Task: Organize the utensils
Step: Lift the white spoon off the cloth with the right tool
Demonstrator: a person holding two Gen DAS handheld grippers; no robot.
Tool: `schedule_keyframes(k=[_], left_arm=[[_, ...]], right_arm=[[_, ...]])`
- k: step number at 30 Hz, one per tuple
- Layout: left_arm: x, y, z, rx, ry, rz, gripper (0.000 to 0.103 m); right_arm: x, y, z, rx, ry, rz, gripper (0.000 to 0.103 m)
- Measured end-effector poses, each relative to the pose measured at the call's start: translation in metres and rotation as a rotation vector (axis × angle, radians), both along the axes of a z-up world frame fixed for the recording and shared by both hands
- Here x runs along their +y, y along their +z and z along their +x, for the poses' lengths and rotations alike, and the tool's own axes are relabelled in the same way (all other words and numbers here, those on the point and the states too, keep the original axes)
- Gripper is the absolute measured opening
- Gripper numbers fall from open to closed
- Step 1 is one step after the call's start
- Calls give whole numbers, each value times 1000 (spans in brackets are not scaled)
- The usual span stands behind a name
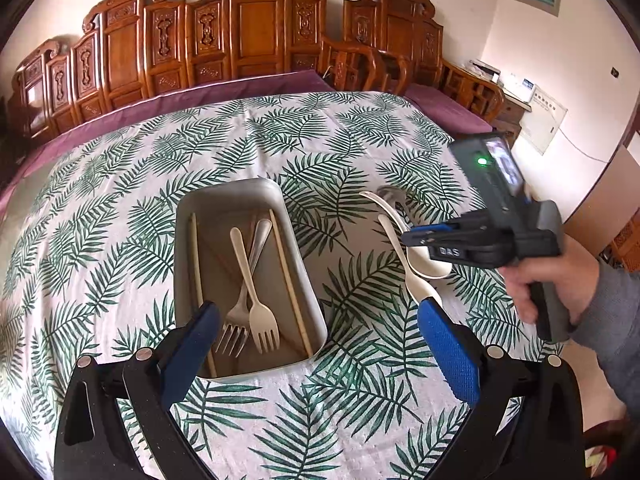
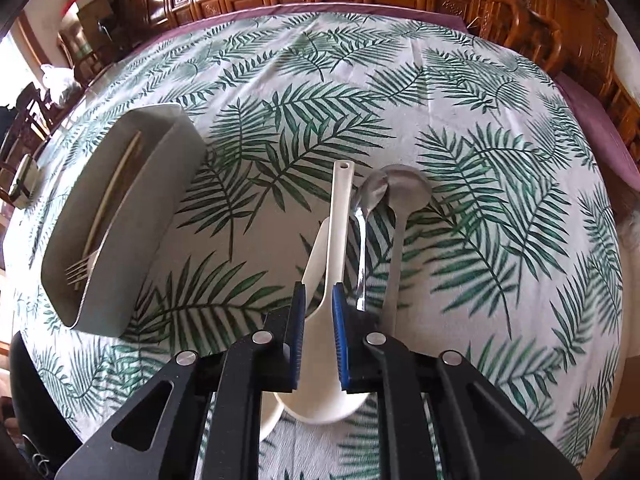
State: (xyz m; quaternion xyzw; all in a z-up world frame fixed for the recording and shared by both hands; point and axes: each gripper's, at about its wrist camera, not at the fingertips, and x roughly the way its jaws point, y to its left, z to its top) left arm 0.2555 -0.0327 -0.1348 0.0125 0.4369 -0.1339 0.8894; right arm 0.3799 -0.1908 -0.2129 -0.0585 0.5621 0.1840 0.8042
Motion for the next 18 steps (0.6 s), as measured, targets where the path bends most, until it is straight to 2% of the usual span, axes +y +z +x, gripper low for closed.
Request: schedule_keyframes(k=[6, 18], left_arm=[[-4, -1, -2, 3, -8, 5, 95], [-9, -3, -5, 9, -21, 12, 95]], right_arm=[[3, -1, 5, -10, 6, -37, 13], [-2, 6, 15, -29, -34, -26, 13]])
